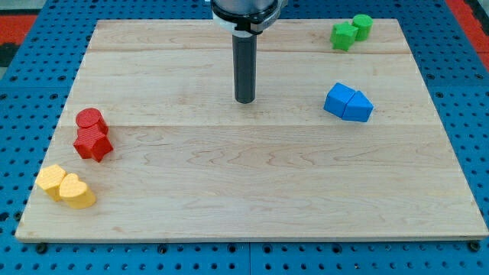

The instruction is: Move your arm towards the bottom center of the board

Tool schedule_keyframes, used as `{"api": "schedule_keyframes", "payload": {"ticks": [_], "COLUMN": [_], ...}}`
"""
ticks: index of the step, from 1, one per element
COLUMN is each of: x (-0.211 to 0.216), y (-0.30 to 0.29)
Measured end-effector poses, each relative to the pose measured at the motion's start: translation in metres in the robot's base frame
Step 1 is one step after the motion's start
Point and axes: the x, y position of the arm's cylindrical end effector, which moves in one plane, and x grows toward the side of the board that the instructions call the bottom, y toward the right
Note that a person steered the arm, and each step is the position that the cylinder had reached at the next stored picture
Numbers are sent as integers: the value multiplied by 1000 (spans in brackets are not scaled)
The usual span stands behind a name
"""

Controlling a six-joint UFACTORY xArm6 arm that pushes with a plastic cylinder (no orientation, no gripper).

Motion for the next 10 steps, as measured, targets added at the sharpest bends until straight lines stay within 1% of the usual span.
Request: {"api": "schedule_keyframes", "payload": {"ticks": [6,7,8,9,10], "x": [1,43,106,154,181], "y": [7,7,6,7,11]}}
